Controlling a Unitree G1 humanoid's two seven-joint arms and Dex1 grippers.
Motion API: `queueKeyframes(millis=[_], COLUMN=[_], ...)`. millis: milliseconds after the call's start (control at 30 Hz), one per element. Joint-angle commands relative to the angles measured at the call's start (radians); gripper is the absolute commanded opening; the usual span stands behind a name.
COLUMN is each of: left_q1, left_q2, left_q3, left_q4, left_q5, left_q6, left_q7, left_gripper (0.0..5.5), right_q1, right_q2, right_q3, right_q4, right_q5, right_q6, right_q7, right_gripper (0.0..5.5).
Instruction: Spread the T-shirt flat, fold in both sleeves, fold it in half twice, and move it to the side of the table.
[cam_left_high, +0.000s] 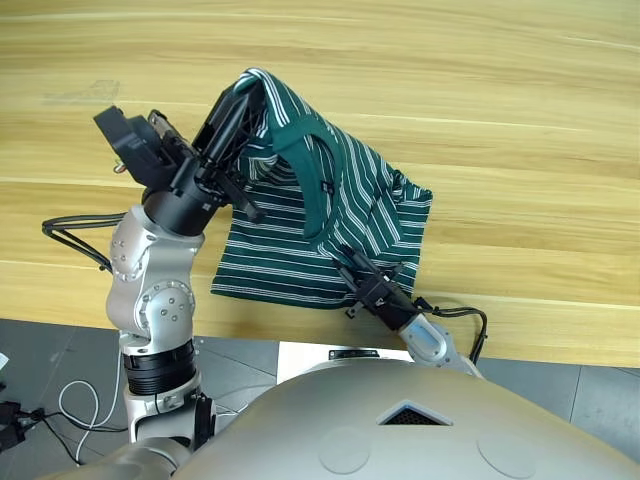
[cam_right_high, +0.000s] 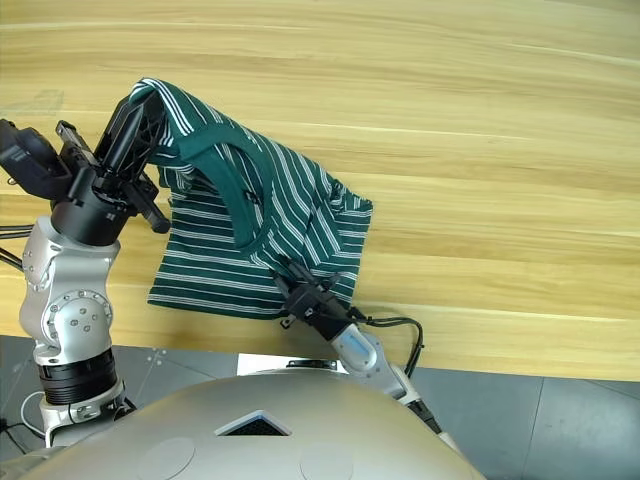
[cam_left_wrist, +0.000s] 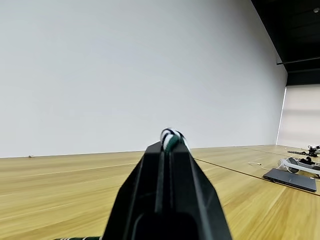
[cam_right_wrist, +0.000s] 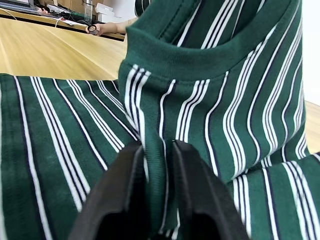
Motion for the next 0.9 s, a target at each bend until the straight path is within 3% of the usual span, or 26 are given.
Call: queueKeyframes(millis=[33, 200, 500, 700, 900], left_q1=[0.011, 0.029, 0.064, 0.037, 0.040], left_q2=[-0.001, -0.010, -0.051, -0.091, -0.090], left_q3=[0.006, 0.018, 0.016, -0.066, -0.055], left_q4=[-0.012, 0.000, 0.195, 0.364, 0.387], left_q5=[-0.018, -0.013, 0.143, 0.326, 0.339], left_q6=[0.007, -0.007, -0.145, -0.287, -0.364], left_q7=[0.001, 0.001, -0.020, -0.021, -0.030], left_gripper=[0.00, 0.00, 0.00, 0.00, 0.00], right_q1=[0.006, -0.005, -0.096, -0.132, -0.169], right_q2=[-0.006, -0.007, -0.118, -0.228, -0.287], right_q3=[-0.013, -0.060, -0.338, -0.411, -0.450], right_q4=[0.027, 0.006, -0.058, -0.084, -0.078], right_q5=[-0.004, 0.018, 0.144, 0.158, 0.233], right_q6=[0.021, 0.024, 0.061, 0.049, -0.015], right_q7=[-0.009, -0.020, 0.008, 0.092, 0.187], right_gripper=[0.32, 0.02, 0.02, 0.02, 0.02])
